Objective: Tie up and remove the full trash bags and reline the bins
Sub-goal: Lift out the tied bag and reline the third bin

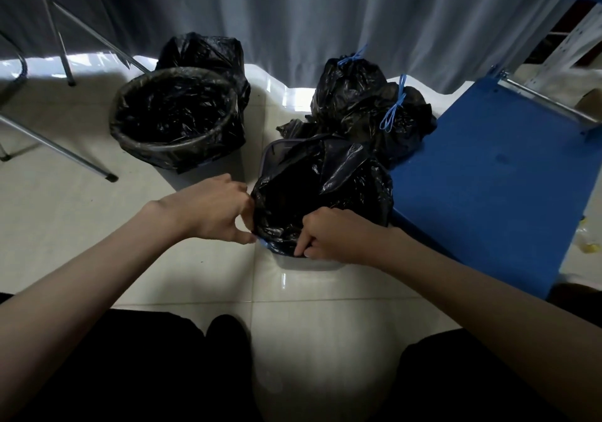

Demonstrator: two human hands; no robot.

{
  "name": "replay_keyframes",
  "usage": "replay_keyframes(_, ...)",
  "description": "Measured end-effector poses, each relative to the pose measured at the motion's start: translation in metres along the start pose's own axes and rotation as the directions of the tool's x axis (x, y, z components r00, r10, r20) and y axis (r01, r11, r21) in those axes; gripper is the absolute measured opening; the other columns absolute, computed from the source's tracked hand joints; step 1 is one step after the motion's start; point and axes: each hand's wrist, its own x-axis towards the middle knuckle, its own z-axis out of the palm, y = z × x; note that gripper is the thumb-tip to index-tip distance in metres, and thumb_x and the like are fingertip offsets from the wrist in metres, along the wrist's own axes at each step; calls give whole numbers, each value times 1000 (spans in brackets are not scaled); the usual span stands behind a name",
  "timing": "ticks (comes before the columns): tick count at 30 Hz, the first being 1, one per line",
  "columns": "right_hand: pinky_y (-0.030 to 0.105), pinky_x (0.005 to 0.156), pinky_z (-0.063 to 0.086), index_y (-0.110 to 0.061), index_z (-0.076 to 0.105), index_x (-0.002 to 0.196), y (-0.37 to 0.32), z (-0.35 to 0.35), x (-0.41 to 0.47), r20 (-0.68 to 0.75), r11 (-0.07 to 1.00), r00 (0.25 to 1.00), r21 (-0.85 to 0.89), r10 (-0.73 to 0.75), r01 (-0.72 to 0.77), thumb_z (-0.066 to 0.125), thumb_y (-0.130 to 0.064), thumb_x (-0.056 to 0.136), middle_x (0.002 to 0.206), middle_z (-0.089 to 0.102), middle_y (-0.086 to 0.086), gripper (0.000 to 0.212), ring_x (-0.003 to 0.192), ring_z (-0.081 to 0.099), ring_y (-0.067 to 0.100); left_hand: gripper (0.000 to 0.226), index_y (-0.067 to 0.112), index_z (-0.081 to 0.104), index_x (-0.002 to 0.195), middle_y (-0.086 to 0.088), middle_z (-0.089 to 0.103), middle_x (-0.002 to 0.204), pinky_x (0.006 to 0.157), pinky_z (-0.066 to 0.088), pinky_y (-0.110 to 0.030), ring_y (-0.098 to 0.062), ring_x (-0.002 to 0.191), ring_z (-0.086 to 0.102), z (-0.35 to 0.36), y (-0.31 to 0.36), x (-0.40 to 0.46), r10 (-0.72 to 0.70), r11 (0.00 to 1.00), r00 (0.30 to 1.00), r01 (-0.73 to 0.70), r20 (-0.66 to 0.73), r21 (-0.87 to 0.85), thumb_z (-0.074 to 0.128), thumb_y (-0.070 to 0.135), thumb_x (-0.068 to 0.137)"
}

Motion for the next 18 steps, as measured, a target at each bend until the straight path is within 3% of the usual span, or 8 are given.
replay_keyframes(3,13,56,30,-34,76,103,2,-1,0,40,1000,999,-10,-3,4,59,-21,90,73,45,-26,26,72,48,0,46,40,63,123,15,66,119,95,40,-30,-13,111,60,7,3,1,-69,997,992,70,105,-9,55,63,84)
replay_keyframes(6,16,58,39,-31,78,91,4,-9,3,7,998,1000,69,12,-13,59,-23,86,72,57,-19,21,66,55,-1,37,39,67,116,8,69,113,83,48,-30,-19,106,65,3,-1,3,-204,974,970,215,136,-72,59,56,85)
replay_keyframes(8,24,63,52,-22,75,79,9,-15,12,-104,990,992,127,72,-59,53,-28,80,69,66,-10,24,63,61,5,23,33,71,98,3,71,100,76,51,-31,-25,97,66,-4,-8,7,-295,949,954,299,56,-100,59,49,86)
replay_keyframes(11,38,69,59,-19,69,72,20,-35,23,-286,977,945,182,159,-110,47,-26,76,66,68,0,24,63,66,20,17,29,59,82,1,66,90,74,54,-39,-30,89,65,-15,-14,23,-393,897,914,357,-101,-261,61,45,86)
replay_keyframes(14,39,70,57,-20,70,80,35,-60,29,-411,948,866,250,286,-195,51,-15,84,74,67,-1,21,71,64,23,28,25,53,85,-1,63,95,78,52,-42,-29,92,62,-22,-11,45,-434,858,877,333,-205,-390,65,50,85)
replay_keyframes(18,41,77,55,-21,63,86,62,-71,45,-496,907,765,304,411,-291,59,-9,83,82,63,0,13,81,63,24,39,21,65,101,-2,68,103,84,54,-42,-27,98,64,-27,-9,75,-508,803,840,383,-188,-457,73,52,78)
